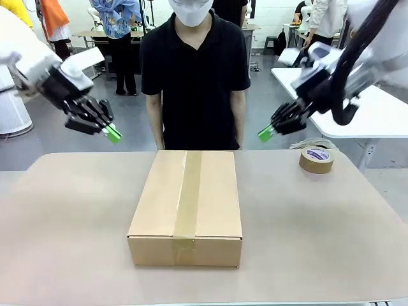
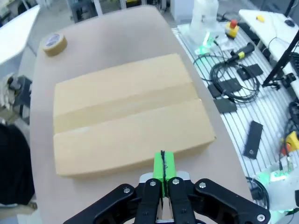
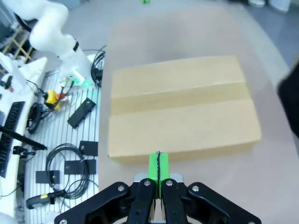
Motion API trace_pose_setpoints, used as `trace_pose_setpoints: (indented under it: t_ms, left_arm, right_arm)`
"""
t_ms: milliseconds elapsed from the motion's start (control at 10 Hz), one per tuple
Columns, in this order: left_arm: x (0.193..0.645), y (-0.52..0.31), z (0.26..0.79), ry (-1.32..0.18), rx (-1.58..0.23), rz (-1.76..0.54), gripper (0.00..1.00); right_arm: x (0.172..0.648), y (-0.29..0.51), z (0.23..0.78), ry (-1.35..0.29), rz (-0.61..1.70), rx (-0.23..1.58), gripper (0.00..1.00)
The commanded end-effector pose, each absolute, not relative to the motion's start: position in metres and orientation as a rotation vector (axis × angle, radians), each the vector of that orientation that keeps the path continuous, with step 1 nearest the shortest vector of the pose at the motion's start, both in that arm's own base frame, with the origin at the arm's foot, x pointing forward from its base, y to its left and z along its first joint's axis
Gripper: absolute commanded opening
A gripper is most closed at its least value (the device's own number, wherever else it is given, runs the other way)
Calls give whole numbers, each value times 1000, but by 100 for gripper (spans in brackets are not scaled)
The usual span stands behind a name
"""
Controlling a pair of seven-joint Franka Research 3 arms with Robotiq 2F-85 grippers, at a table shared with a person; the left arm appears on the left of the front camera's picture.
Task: Wrap the clocks to prevent damage.
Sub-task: After the human seals the box with tape, release both hands from the side flaps of the Package Box.
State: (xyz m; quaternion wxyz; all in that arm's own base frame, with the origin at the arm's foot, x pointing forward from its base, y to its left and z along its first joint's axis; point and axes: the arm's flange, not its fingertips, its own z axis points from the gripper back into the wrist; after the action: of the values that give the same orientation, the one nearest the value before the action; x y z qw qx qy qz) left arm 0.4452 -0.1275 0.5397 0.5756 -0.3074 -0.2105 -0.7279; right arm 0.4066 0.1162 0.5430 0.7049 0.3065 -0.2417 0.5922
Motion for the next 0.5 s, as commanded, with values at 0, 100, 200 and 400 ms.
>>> trace_pose_setpoints:
  t_ms: [0, 100, 200, 400]
  left_arm:
    - [442, -107, 554, -437, -675, -1641, 0]
    - [435, -95, 564, -453, -637, -1609, 0]
    - [429, -85, 568, -481, -627, -1587, 0]
    - [438, -90, 567, -480, -640, -1618, 0]
  right_arm:
    - [395, 99, 568, -509, 1274, 627, 1]
    - [387, 93, 575, -513, 1258, 601, 1]
    - [384, 87, 576, -515, 1249, 593, 1]
    - [387, 85, 585, -540, 1264, 594, 1]
